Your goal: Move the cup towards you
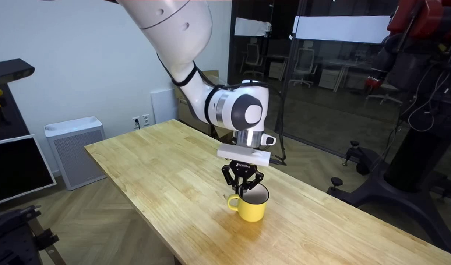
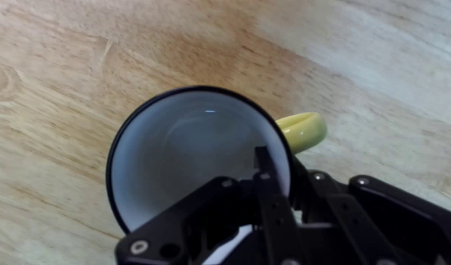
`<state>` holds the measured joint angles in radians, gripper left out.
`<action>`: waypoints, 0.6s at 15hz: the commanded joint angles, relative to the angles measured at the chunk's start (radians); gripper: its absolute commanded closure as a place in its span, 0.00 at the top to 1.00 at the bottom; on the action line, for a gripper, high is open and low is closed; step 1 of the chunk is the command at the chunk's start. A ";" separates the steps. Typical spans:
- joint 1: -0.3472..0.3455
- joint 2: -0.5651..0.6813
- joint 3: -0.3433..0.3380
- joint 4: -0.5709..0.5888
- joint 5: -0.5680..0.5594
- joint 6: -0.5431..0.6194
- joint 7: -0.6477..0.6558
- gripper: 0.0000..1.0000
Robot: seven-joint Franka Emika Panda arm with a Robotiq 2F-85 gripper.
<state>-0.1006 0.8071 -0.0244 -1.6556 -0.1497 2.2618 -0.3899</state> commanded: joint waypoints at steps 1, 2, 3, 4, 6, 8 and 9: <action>0.017 -0.062 -0.030 -0.034 -0.044 -0.129 0.049 0.03; 0.015 -0.073 -0.032 -0.040 -0.048 -0.160 0.048 0.03; 0.014 -0.085 -0.032 -0.051 -0.051 -0.184 0.048 0.03; 0.017 -0.100 -0.034 -0.067 -0.059 -0.190 0.054 0.03; 0.023 -0.136 -0.034 -0.111 -0.070 -0.173 0.073 0.03; 0.032 -0.175 -0.034 -0.169 -0.079 -0.134 0.108 0.03; 0.038 -0.193 -0.036 -0.199 -0.084 -0.107 0.130 0.03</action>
<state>-0.0905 0.7099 -0.0487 -1.7408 -0.2010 2.1087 -0.3456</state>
